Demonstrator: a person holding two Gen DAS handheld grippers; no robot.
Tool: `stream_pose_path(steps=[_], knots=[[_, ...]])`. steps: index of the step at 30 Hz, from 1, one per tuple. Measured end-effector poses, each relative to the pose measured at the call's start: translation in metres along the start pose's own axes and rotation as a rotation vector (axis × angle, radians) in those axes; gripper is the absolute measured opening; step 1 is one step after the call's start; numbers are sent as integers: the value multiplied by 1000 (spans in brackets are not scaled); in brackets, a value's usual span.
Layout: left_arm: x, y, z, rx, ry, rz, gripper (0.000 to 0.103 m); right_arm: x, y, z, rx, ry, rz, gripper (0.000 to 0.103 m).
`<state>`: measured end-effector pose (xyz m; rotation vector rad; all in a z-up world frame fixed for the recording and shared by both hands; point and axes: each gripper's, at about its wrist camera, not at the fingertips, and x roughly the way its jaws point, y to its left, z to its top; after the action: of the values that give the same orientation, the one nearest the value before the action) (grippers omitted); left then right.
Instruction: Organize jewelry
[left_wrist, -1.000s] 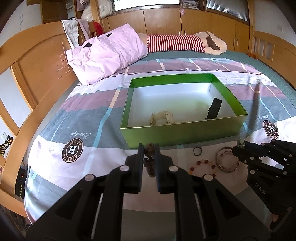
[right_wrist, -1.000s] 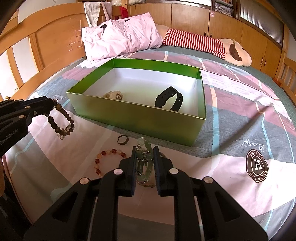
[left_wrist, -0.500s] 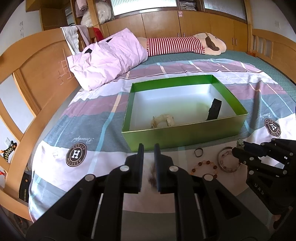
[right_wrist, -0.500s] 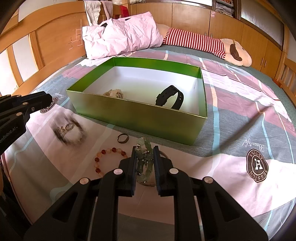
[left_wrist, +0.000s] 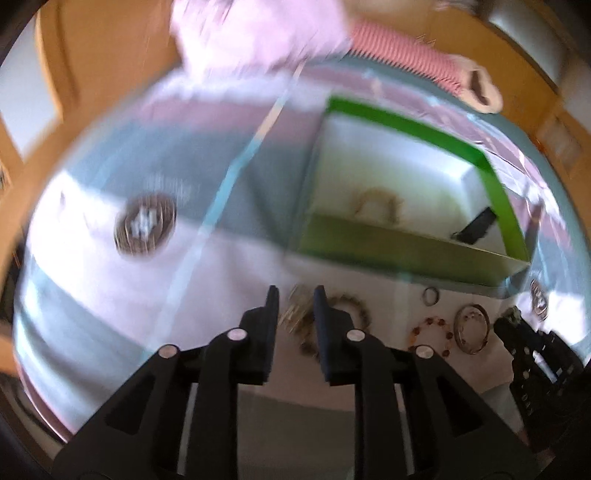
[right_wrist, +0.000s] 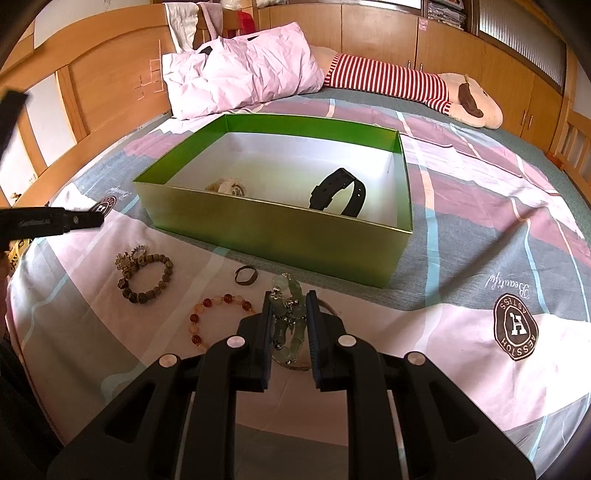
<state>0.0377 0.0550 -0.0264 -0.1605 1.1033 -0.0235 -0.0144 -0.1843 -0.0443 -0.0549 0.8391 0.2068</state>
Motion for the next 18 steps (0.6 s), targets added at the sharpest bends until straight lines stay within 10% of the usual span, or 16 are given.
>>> stream_pose_path(steps=[18], knots=[[61, -29, -28, 111, 172, 50, 34, 1, 0, -1, -4, 9, 6, 17]])
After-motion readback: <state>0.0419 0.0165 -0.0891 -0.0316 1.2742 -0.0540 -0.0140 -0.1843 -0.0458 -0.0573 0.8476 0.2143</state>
